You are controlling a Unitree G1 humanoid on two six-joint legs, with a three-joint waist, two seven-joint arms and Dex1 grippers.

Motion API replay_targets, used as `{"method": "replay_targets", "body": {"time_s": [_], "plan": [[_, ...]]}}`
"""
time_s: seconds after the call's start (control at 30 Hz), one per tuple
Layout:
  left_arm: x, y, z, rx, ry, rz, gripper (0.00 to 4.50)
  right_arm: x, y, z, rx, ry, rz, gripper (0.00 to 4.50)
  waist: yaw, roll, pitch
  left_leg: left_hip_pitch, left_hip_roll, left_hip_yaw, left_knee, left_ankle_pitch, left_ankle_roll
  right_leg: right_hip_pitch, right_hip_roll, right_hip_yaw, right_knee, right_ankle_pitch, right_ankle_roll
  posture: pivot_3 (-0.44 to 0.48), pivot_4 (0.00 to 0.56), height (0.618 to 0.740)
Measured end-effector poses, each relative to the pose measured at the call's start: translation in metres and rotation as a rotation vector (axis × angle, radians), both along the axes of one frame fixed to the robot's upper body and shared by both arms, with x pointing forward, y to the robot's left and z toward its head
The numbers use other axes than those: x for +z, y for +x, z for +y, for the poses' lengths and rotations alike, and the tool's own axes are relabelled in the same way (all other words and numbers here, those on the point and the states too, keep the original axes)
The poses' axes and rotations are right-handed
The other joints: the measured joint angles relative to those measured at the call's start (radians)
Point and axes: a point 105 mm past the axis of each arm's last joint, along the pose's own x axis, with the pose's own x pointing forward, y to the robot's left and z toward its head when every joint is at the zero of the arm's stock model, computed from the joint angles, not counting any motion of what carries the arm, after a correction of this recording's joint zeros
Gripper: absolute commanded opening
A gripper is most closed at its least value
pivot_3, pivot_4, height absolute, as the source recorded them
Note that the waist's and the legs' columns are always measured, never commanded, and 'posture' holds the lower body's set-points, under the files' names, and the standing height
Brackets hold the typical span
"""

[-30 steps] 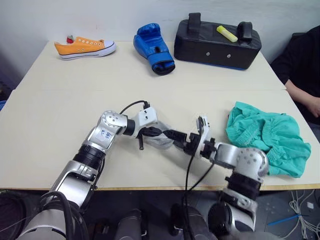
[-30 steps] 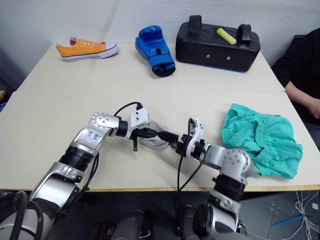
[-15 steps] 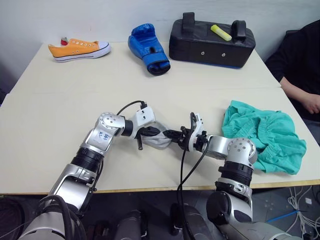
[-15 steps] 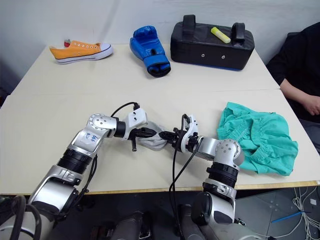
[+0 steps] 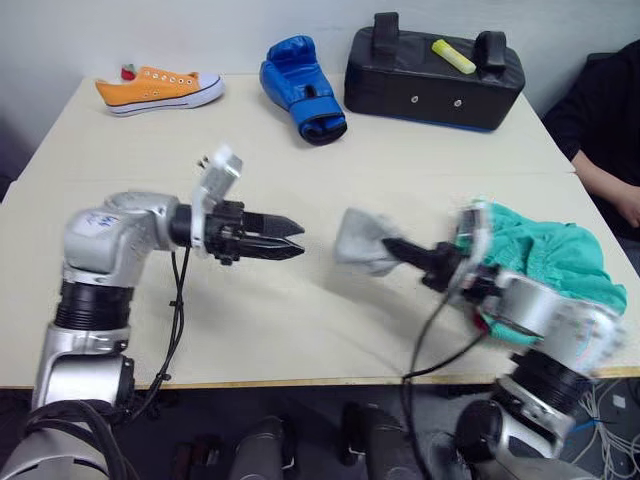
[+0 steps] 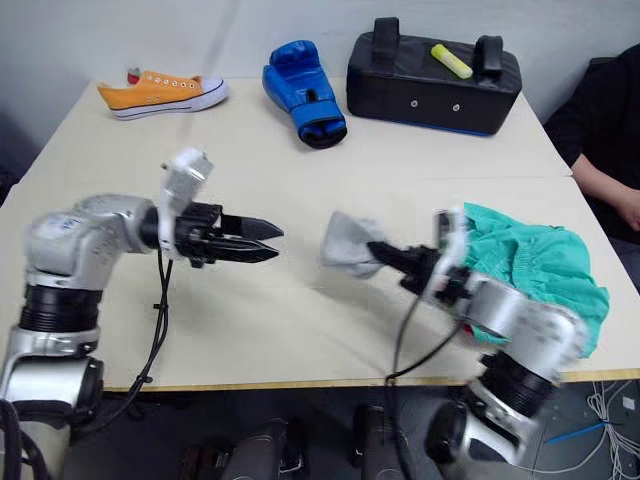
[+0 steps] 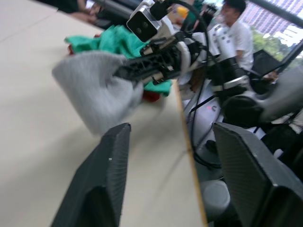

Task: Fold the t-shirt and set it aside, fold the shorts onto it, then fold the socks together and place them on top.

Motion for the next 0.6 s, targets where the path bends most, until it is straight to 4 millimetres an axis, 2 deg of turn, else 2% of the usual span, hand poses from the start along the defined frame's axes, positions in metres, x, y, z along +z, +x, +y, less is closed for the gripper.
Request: {"method": "replay_targets", "body": {"time_s": [0.07, 0.13, 0.17, 0.2, 0.3, 0.4, 0.43, 0.5, 0.57, 0.6], "plan": [[0.002, -0.001, -0.005, -0.016, -0.019, 0.0, 4.38, 0.008, -0.011, -0.04, -0.149, 0.004, -0.006, 0.15, 0.006, 0.0, 0.0, 0.0, -0.001, -0.001, 0.0, -0.001, 0.001, 0.0, 0.0, 0.0, 0.0, 0.0, 0.001, 0.0, 0.15, 0.74], [0.002, -0.001, -0.012, -0.026, -0.036, -0.007, 4.5, 0.009, -0.025, -0.09, -0.364, 0.033, 0.035, 0.15, 0.012, -0.002, 0.001, 0.001, -0.001, 0.0, -0.001, -0.001, 0.0, 0.001, 0.0, 0.001, -0.001, 0.0, 0.001, 0.0, 0.15, 0.74], [0.002, -0.001, -0.013, -0.021, -0.036, -0.01, 4.5, 0.007, -0.03, -0.103, -0.42, 0.042, 0.057, 0.15, 0.013, -0.003, 0.002, 0.002, 0.0, 0.001, -0.001, -0.001, 0.0, 0.001, 0.0, 0.002, 0.0, 0.0, 0.001, 0.0, 0.15, 0.74], [0.002, -0.001, -0.016, -0.025, -0.037, -0.014, 4.5, 0.003, -0.035, -0.113, -0.459, 0.041, 0.084, 0.15, 0.01, -0.003, 0.002, 0.003, 0.0, 0.002, -0.001, 0.0, 0.0, 0.001, 0.001, 0.003, 0.0, 0.0, 0.001, 0.0, 0.15, 0.74], [-0.002, -0.001, -0.022, -0.047, -0.033, -0.019, 4.5, -0.026, -0.044, -0.133, -0.547, 0.061, 0.208, 0.15, -0.005, -0.004, 0.003, 0.006, 0.002, 0.003, -0.002, 0.001, -0.002, 0.003, 0.003, 0.005, 0.0, 0.0, 0.001, 0.0, 0.15, 0.74], [-0.005, -0.001, -0.027, -0.064, -0.038, -0.026, 4.5, -0.056, -0.037, -0.145, -0.637, 0.078, 0.297, 0.15, -0.01, -0.004, 0.003, 0.007, 0.002, 0.004, -0.001, 0.002, -0.002, 0.003, 0.005, 0.007, 0.0, 0.0, 0.002, 0.0, 0.15, 0.74], [-0.006, 0.001, -0.028, -0.064, -0.043, -0.023, 4.5, -0.066, -0.033, -0.146, -0.652, 0.066, 0.326, 0.71, -0.01, -0.004, 0.003, 0.006, 0.002, 0.004, -0.001, 0.003, -0.002, 0.003, 0.005, 0.007, 0.0, 0.0, 0.002, 0.0, 0.15, 0.74], [-0.006, 0.003, -0.028, -0.057, -0.047, -0.022, 4.5, -0.083, -0.026, -0.149, -0.692, 0.015, 0.367, 1.13, -0.004, -0.003, 0.004, 0.006, 0.002, 0.004, -0.001, 0.004, -0.003, 0.003, 0.005, 0.007, 0.001, 0.0, 0.002, 0.0, 0.15, 0.74], [-0.003, 0.003, -0.03, -0.065, -0.053, -0.033, 4.5, -0.088, -0.023, -0.156, -0.736, 0.002, 0.367, 1.75, 0.0, -0.002, 0.004, 0.005, 0.002, 0.004, -0.001, 0.004, -0.002, 0.002, 0.004, 0.007, 0.001, 0.0, 0.001, 0.0, 0.15, 0.74], [-0.002, 0.004, -0.03, -0.063, -0.055, -0.033, 4.5, -0.087, -0.023, -0.159, -0.754, 0.003, 0.352, 2.22, 0.001, -0.002, 0.004, 0.005, 0.002, 0.004, -0.001, 0.004, -0.002, 0.002, 0.004, 0.007, 0.001, 0.001, 0.002, 0.0, 0.15, 0.74]]}}
